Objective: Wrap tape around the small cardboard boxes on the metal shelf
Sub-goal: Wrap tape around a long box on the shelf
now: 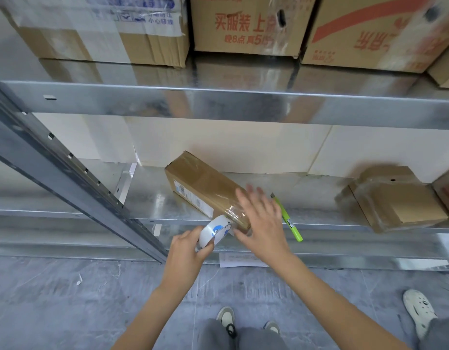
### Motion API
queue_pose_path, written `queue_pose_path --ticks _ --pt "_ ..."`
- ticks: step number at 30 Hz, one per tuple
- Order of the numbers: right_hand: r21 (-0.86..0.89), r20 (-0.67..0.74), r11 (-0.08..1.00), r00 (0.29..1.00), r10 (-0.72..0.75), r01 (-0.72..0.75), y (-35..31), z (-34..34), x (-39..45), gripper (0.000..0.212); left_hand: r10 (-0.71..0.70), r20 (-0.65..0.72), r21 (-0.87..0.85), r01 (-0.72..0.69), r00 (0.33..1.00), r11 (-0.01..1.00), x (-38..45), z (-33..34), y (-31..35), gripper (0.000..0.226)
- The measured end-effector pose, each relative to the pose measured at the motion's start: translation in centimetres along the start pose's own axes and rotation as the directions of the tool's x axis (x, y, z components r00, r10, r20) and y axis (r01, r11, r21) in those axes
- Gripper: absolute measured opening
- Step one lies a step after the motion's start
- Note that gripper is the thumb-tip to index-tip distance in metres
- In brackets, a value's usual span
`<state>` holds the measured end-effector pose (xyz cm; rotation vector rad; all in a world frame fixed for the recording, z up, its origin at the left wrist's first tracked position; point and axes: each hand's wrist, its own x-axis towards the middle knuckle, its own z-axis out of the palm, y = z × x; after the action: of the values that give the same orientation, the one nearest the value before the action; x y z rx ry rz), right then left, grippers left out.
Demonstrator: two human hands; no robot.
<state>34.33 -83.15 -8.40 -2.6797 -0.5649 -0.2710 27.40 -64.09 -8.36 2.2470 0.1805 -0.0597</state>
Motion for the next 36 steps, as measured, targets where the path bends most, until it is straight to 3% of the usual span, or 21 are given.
queue_pose_path --ticks 2,4,8,11,13,14,17,20,22,30,33,36 --pt "0.286 0.182 0.937 0.971 0.153 -0.201 0.8 -1.2 0.6 0.093 0.022 0.006 -0.012 -0.022 1.0 1.0 -0.1 0.0 0.3 0.019" --pt "0.479 0.242 0.831 0.953 0.183 -0.282 1.4 -1.8 0.9 0.091 0.081 0.032 -0.046 -0.08 0.996 0.996 -0.5 -0.1 1.0 0.016" --pt "0.637 0.352 0.635 0.898 0.266 -0.438 1.5 -1.7 1.3 0.084 0.133 0.095 -0.304 -0.099 0.987 0.948 -0.5 -1.2 3.7 0.03" --pt "0.699 0.538 0.347 0.779 0.321 -0.625 2.1 -1.4 1.8 0.071 0.166 0.062 -0.465 -0.119 0.984 0.877 1.3 -1.4 5.4 0.026" --pt "0.701 0.6 0.182 0.709 0.372 -0.689 2.4 -1.0 2.3 0.062 0.168 0.075 -0.466 -0.115 0.983 0.877 3.5 -0.8 6.4 0.02" --pt "0.699 0.58 0.188 0.701 0.415 -0.69 2.5 -0.7 2.5 0.06 0.153 0.086 -0.453 -0.098 0.984 0.886 4.7 -0.3 6.8 0.019" --pt "0.592 0.362 0.519 0.779 0.512 -0.616 2.8 0.3 2.7 0.079 0.074 0.128 -0.413 -0.015 0.989 0.91 8.2 1.5 7.9 0.026" --pt "0.437 0.42 0.717 0.828 0.372 -0.544 2.2 0.9 2.9 0.135 0.054 0.119 -0.47 0.008 0.991 0.883 10.3 2.1 8.5 0.028" --pt "0.297 0.471 0.839 0.834 0.287 -0.456 1.9 1.7 2.8 0.154 0.073 0.12 -0.511 -0.002 0.99 0.86 11.0 2.1 8.3 0.031" --pt "0.294 0.395 0.853 0.867 0.304 -0.432 1.5 2.4 2.9 0.146 0.036 0.114 -0.358 0.007 0.993 0.934 9.4 0.6 7.0 0.045" --pt "0.297 0.398 0.847 0.863 0.31 -0.441 1.3 2.3 2.8 0.148 0.024 0.069 -0.317 0.0 0.997 0.948 7.1 -1.1 5.4 0.039" --pt "0.293 0.389 0.85 0.866 0.313 -0.438 1.1 2.2 2.8 0.147 0.023 0.125 -0.173 -0.001 0.992 0.985 4.7 -2.1 4.4 0.033"
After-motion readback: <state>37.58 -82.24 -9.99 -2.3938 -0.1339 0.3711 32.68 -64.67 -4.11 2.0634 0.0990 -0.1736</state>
